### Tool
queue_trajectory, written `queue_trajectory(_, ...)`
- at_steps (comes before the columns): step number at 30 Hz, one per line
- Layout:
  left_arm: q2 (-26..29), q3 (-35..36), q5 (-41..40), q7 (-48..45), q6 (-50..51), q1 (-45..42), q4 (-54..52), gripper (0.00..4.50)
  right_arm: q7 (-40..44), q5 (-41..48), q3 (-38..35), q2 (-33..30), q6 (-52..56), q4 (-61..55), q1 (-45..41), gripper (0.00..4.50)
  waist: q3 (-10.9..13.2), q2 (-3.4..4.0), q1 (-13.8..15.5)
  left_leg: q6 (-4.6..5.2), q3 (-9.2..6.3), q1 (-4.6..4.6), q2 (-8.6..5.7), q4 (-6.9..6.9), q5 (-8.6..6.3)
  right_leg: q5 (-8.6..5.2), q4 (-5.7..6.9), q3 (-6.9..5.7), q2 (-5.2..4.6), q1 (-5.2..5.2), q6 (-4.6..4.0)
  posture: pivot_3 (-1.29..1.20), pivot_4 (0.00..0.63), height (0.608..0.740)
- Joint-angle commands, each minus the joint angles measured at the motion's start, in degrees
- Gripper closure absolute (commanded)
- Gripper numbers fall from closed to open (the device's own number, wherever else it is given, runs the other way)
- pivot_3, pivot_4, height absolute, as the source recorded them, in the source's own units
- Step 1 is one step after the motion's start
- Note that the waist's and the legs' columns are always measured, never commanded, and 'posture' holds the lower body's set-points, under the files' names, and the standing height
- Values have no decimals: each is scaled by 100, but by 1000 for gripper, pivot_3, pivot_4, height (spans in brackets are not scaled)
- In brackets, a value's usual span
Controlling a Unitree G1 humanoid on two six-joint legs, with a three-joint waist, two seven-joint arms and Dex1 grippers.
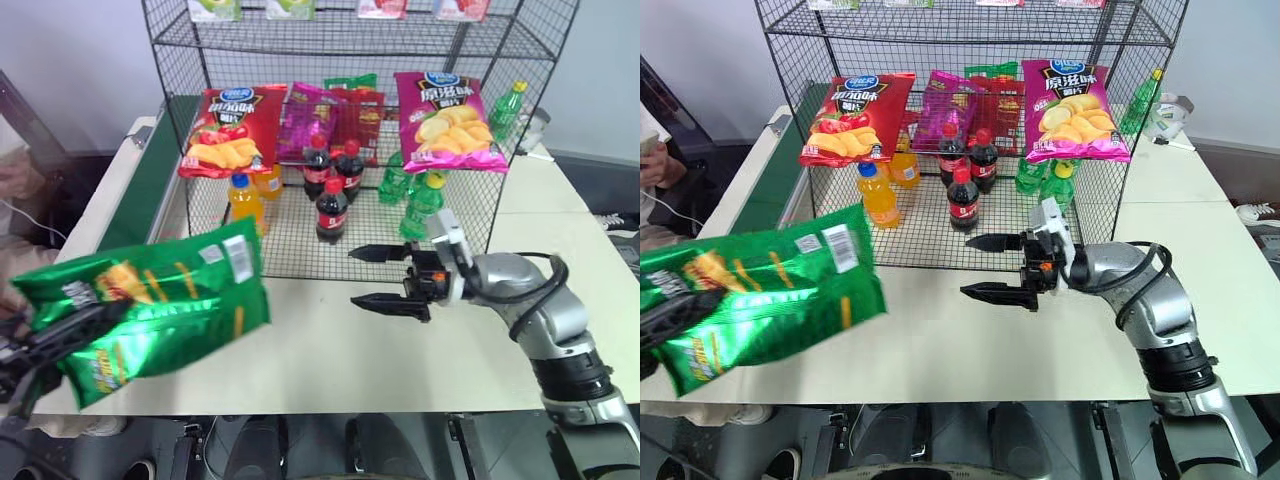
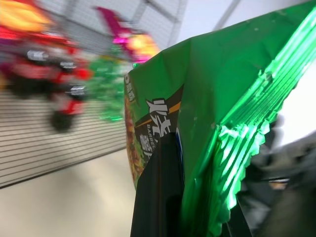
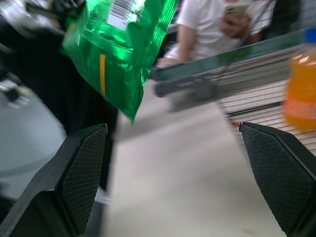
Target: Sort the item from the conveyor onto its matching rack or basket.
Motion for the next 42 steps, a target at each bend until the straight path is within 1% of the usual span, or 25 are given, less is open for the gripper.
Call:
queue_trajectory(1, -22, -486, -900, 346, 281, -519, -184, 4459, -11, 781, -368, -103, 657, -305, 33, 0, -1, -1, -8, 0, 0, 0, 0, 0, 0, 0, 0, 1, 0, 1, 0, 0, 150, 739)
queue_trajectory(5, -99, -1227, -1209, 603, 542, -1259, -104, 4459, -306, 1467, -614, -2, 1290, -345, -62, 0, 2, 5, -30, 1, 1, 0, 0, -2, 0, 0, 0, 2, 7, -2, 1, 0, 150, 739)
queue_trajectory(6, -140, -1334, -1260, 658, 578, -1383, -91, 4459, -365, 1541, -631, 23, 1371, -347, -74, 0, 2, 5, -28, 1, 1, 0, 1, -2, 0, 0, 0, 2, 10, -2, 1, 0, 150, 739)
queue_trajectory(8, -282, -1799, -1287, 776, 664, -1745, -91, 4459, -440, 1589, -601, 142, 1375, -421, -95, 0, 2, 5, -15, 1, 1, -1, 1, -1, 0, 0, 1, 3, 11, -2, 1, 0, 150, 739)
queue_trajectory(9, -338, -1924, -1272, 817, 711, -1860, -84, 4459, -490, 1640, -610, 193, 1402, -439, -110, 0, 1, 4, -15, 1, 1, -1, 0, 0, 0, 1, 0, 2, 12, 0, 2, 0, 150, 739)
queue_trajectory(13, -638, -2500, -1118, 955, 806, -2504, 143, 4459, -635, 2291, -741, 316, 1807, -517, -317, 0, 2, 6, -8, 2, 1, -3, -2, 4, 1, 1, 2, 3, 14, -1, 3, 0, 150, 739)
queue_trajectory(17, -944, -2873, -790, 985, 870, -2951, 346, 4459, -661, 2455, -615, 364, 1963, -609, -328, 0, 1, 4, 1, 2, 1, -3, -2, 5, 0, 1, 0, 3, 18, 0, 5, 0, 150, 739)
queue_trajectory(20, -1059, -2986, -520, 867, 963, -3075, 446, 4459, -634, 2528, -562, 377, 2053, -663, -328, 0, 1, 4, 1, 3, 1, -5, -3, 5, 1, 1, 0, 4, 20, -2, 5, 0, 150, 739)
queue_trajectory(22, -1136, -3054, -301, 767, 986, -3142, 541, 4459, -562, 2428, -446, 347, 2059, -753, -314, 0, 1, 4, -7, 3, 1, -5, -2, 5, 1, 1, 0, 5, 22, -2, 5, 0, 150, 739)
queue_trajectory(29, -1540, -3161, 208, 702, 932, -3404, 705, 4459, -709, 2359, -215, 529, 2059, -775, -329, 0, 1, 4, 7, 3, 1, -6, -1, 6, 1, 1, 0, 6, 25, -3, 5, 0, 150, 739)
queue_trajectory(34, -1720, -3187, 544, 631, 916, -3462, 727, 4459, -830, 2364, -143, 625, 2080, -691, -406, 0, 2, 3, 8, 3, 1, -6, -1, 6, 1, 1, 0, 6, 24, -3, 6, 0, 150, 739)
queue_trajectory(37, -1785, -3191, 709, 555, 913, -3385, 692, 4500, -853, 2323, -97, 626, 2098, -668, -443, 837, 2, 3, 2, 3, 1, -6, 0, 5, 1, 1, 0, 6, 24, -4, 6, 0, 150, 739)
queue_trajectory(38, -1798, -3191, 808, 521, 882, -3363, 676, 4500, -858, 2323, -88, 628, 2104, -661, -457, 1242, 2, 3, 3, 3, 0, -6, 0, 5, 1, 1, 0, 6, 24, -4, 6, 0, 150, 739)
queue_trajectory(39, -1818, -3180, 885, 499, 848, -3354, 670, 4500, -872, 2330, -88, 636, 2112, -652, -474, 1720, 2, 3, 4, 3, 0, -6, 0, 5, 1, 1, 0, 6, 24, -4, 6, 0, 150, 739)
queue_trajectory(41, -1821, -3134, 935, 462, 850, -3357, 707, 4500, -907, 2335, -92, 654, 2124, -631, -515, 2862, 2, 3, 6, 2, 1, -6, 0, 5, 1, 1, 0, 6, 23, -4, 5, 0, 150, 739)
queue_trajectory(42, -1827, -3116, 974, 443, 843, -3359, 716, 4500, -911, 2319, -90, 655, 2118, -631, -522, 3255, 2, 3, 6, 3, 0, -7, 0, 5, 1, 1, 0, 6, 23, -4, 5, 0, 150, 739)
